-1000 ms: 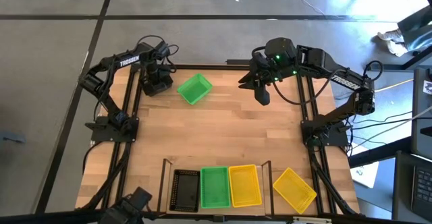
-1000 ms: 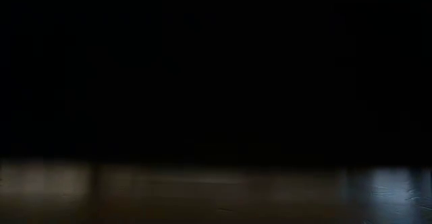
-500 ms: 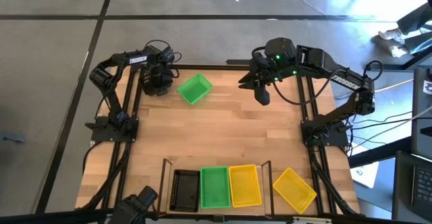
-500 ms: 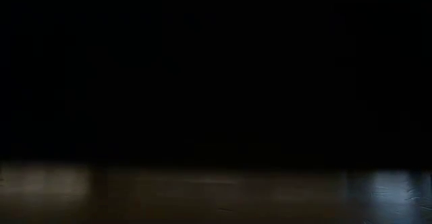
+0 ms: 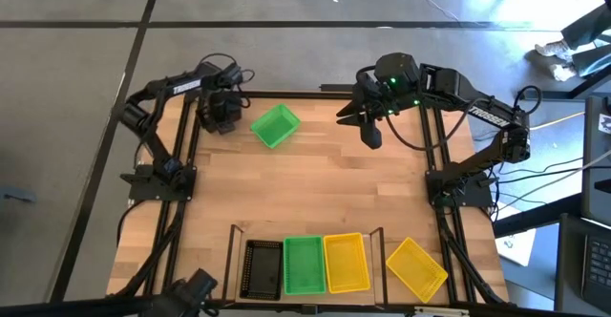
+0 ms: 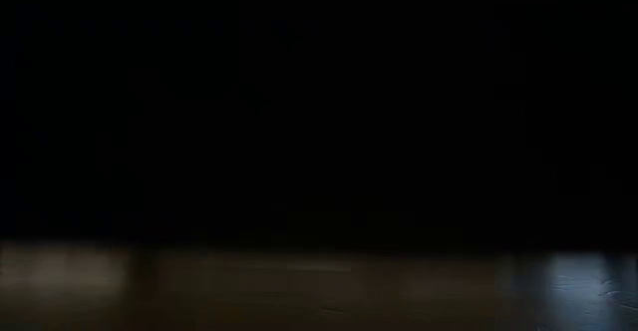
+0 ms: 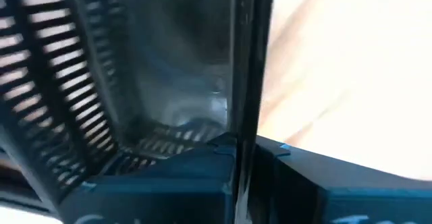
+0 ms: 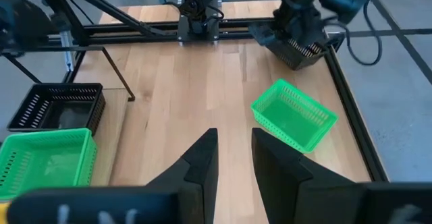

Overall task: Stack baskets on shelf by color
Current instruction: Stack the black basket on top of the black baskets on the shelf

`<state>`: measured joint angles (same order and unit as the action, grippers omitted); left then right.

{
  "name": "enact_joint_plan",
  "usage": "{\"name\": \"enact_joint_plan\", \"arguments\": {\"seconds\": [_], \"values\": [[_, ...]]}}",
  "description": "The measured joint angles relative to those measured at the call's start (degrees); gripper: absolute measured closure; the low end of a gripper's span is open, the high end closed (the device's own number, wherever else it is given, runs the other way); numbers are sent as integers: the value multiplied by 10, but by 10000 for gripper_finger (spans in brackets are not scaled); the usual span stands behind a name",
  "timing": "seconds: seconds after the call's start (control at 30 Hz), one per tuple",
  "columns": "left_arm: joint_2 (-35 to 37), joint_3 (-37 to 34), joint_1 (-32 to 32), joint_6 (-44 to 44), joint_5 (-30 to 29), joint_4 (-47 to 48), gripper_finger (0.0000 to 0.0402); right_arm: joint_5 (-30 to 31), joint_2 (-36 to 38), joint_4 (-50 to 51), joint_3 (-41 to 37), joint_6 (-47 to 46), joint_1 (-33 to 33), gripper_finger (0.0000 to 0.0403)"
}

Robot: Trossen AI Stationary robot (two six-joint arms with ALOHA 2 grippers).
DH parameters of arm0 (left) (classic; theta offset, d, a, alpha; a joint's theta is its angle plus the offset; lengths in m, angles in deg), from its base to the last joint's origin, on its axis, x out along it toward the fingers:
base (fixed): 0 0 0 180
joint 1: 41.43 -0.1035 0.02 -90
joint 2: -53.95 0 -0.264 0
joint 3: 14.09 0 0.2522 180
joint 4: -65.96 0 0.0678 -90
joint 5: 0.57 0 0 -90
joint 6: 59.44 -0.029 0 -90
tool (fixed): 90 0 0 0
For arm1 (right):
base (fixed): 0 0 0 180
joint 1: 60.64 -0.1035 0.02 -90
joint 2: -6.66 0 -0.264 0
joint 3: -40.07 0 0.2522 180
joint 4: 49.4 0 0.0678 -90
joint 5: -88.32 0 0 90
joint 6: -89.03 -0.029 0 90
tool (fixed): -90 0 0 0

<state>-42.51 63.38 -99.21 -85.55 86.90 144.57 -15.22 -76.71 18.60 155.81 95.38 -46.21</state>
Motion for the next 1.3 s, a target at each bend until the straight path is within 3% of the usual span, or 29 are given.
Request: {"name": "enact_joint_plan", "arguments": {"seconds": [0.33, 0.6, 0.8, 1.0, 1.3], "values": [[184, 0, 9, 164, 7, 41, 401, 13, 0, 0, 0, 41, 0, 315], [331, 0, 90, 332, 59, 27, 401, 49, 0, 0, 0, 78, 0, 315], [377, 0, 214, 321, 68, 13, 401, 49, 0, 0, 0, 95, 0, 315], [381, 0, 343, 184, 61, 9, 401, 45, -12, 0, 0, 113, -15, 315], [343, 0, 445, 144, 50, -49, 401, 55, -98, -42, 0, 250, -96, 315]]}}
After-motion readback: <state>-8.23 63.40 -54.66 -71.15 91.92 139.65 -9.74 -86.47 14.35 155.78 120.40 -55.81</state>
